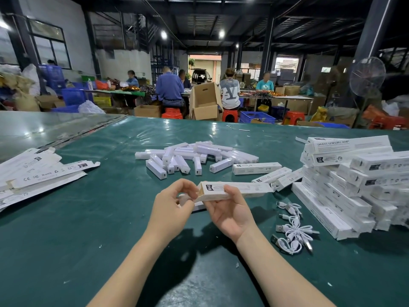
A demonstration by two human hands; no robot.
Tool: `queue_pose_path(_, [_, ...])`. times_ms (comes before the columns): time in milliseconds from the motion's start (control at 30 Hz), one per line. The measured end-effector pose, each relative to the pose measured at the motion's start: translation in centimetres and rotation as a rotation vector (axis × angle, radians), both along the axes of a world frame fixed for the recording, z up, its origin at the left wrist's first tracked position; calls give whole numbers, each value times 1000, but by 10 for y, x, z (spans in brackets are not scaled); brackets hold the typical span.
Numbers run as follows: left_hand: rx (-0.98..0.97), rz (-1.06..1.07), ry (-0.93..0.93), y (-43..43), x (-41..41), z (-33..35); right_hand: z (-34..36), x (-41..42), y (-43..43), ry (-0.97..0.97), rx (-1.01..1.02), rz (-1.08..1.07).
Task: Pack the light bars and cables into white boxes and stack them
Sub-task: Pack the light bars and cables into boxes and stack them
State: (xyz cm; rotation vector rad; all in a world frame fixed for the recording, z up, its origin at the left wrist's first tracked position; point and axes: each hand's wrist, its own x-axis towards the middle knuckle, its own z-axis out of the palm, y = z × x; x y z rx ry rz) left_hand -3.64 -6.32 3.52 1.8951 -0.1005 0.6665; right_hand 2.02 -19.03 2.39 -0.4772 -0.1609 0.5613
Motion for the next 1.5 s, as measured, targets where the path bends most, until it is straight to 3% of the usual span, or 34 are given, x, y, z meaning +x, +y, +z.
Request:
queue_pose_path(200, [73, 67, -37, -4, -5, 5, 1, -2, 3, -95, -11, 45])
queue_pose_path(300, [2, -28, 3, -2, -7, 9, 1, -1, 3, -47, 57, 45])
queue_pose_path(500, [-103, -29, 22, 5, -3, 6, 1, -3, 4, -97, -19, 76])
queue_pose_path(700, [-26, 204, -111, 1, -3, 5, 3, -6, 10, -183, -54, 101])
queue_pose_path(800, [-188, 205, -143, 3, -2, 6, 3, -5, 10, -170, -129, 31])
queue_pose_path(933, [-334, 49, -38, 7, 0, 4, -1, -4, 8, -130, -71, -38])
queue_pose_path(1033, [-386, 16, -1, 5, 2, 2, -2, -4, 7, -156, -60, -41])
queue_pose_path(1200, [-632, -97, 61, 3, 1, 5, -2, -5, 11, -205, -15, 8])
queue_pose_path(1500, [-746, -189, 58, 1, 1, 9, 0, -4, 8, -250, 17, 23])
